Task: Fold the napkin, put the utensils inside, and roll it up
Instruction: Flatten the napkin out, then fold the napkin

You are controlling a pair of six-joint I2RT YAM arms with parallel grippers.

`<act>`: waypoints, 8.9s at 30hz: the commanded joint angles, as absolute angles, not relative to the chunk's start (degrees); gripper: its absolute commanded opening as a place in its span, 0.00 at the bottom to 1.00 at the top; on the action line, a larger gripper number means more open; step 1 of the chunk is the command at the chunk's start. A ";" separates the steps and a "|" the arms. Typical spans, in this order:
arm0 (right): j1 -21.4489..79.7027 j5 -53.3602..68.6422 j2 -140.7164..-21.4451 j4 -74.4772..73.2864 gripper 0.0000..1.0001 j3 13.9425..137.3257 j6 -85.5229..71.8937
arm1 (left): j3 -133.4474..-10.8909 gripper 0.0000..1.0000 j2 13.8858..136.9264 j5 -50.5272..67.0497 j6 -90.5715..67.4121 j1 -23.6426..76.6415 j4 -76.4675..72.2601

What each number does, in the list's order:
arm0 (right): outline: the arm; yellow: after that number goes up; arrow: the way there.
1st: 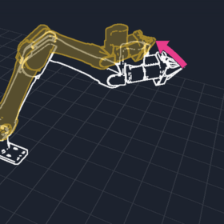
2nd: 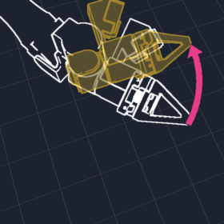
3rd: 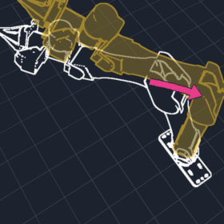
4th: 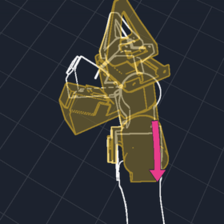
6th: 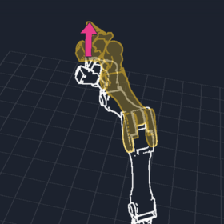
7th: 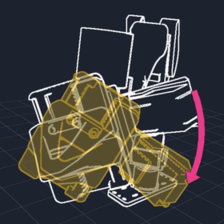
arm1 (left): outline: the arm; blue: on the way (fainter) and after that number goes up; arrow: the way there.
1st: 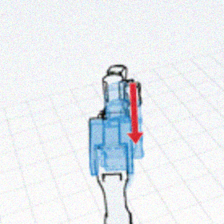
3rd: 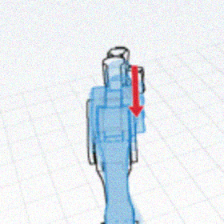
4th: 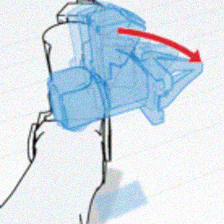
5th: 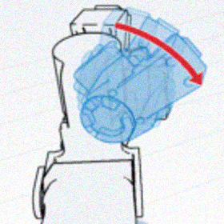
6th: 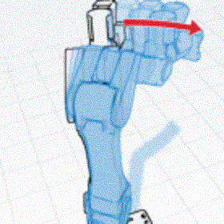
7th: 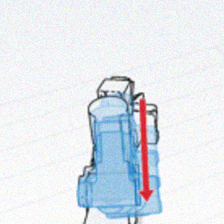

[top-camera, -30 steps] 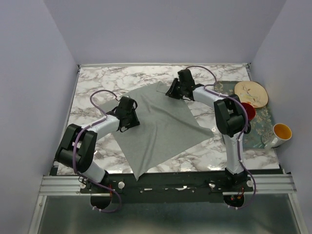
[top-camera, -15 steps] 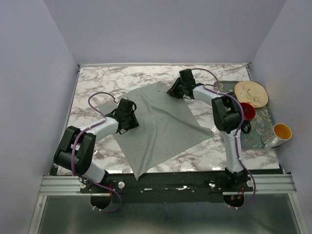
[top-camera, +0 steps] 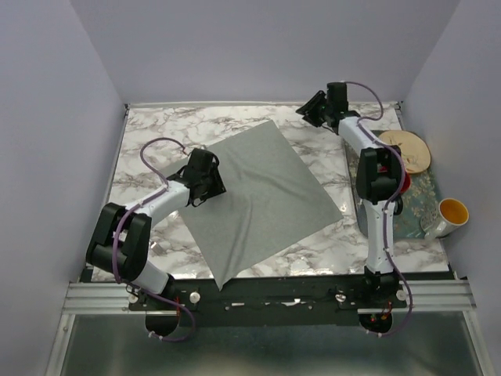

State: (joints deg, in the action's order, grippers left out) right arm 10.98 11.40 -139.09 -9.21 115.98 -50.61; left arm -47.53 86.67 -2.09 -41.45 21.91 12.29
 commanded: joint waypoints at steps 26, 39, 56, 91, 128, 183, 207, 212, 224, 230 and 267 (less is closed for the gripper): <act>17.59 14.58 -124.27 -34.27 0.24 92.55 -21.97 | -64.77 0.48 101.07 -3.78 -31.64 8.18 31.38; 13.10 15.89 -130.16 -38.93 0.23 98.16 -19.78 | -75.32 0.50 112.06 -4.84 -30.06 7.91 33.14; 16.16 9.67 -120.96 -40.69 0.42 98.28 -16.52 | -81.12 0.53 108.54 -4.94 -29.44 9.32 32.18; 12.13 1.15 -99.76 -32.17 0.33 59.06 -20.65 | -87.98 0.47 121.81 -3.42 -32.78 -2.99 29.35; 78.22 4.75 -114.51 -31.29 0.43 90.51 -2.90 | -64.25 0.63 61.44 -16.88 -35.25 0.62 35.51; 74.47 7.02 -105.41 -28.04 0.01 81.04 -8.43 | -62.14 0.64 66.53 -13.01 -33.40 -1.85 31.73; 24.53 12.22 -122.51 -24.79 0.01 104.49 1.67 | -61.26 0.64 80.33 2.99 -36.38 1.67 21.36; 22.76 14.85 -130.51 -25.22 0.01 114.59 1.67 | -62.23 0.63 83.23 2.99 -36.74 2.64 20.74; 21.27 15.91 -143.17 -25.67 0.01 135.51 0.26 | -62.93 0.63 85.60 3.16 -37.00 3.16 19.60; 18.64 15.03 -145.55 -23.56 0.01 137.20 -9.99 | -63.81 0.63 86.22 3.69 -36.91 3.16 19.69; 15.12 22.41 -152.84 -13.10 0.06 144.84 -22.06 | -68.72 0.60 92.02 4.13 -38.23 2.99 19.95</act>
State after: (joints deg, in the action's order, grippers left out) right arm 15.38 22.59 -151.22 -15.51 143.63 -20.99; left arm -64.51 88.38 3.46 -36.80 2.87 19.86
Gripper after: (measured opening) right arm 0.055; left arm 0.621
